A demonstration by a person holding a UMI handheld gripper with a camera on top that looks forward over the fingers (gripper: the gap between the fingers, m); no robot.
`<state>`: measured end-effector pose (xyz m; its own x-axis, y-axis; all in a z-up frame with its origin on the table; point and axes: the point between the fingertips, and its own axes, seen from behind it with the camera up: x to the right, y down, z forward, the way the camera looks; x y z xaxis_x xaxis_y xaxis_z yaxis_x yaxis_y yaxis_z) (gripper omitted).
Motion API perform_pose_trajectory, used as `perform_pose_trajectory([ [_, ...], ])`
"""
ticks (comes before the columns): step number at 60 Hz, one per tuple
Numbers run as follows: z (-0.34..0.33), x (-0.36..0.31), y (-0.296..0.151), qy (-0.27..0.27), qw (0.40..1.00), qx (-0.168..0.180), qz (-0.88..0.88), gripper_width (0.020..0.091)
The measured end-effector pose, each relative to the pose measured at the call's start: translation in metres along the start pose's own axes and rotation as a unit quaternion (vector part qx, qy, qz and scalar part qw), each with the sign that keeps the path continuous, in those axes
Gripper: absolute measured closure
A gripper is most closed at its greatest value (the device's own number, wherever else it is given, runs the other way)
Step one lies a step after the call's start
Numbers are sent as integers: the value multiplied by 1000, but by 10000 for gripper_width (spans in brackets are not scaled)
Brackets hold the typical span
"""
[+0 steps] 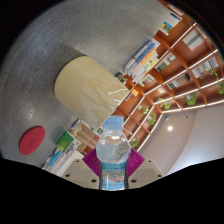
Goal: Pour water
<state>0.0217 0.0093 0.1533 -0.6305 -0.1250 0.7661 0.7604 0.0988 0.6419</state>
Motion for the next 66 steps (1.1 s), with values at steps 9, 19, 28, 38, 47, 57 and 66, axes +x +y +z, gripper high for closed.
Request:
perform_pose_trajectory([
  [9,-5,-11,9,-21,995,-11,100,821],
  [19,-17,-39,30,-112,908,-24,402,822],
  [28,-34,-46,43,-152,735,-10,661,821],
  [38,-40,-60,35,-165,543,16,823,821],
  [47,-43,-72,28,-160,442,22,883,821],
  [57,-34,-83,16,-146,394,24,907,808],
  [66,-31,-96,10,-141,387,22,911,810],
])
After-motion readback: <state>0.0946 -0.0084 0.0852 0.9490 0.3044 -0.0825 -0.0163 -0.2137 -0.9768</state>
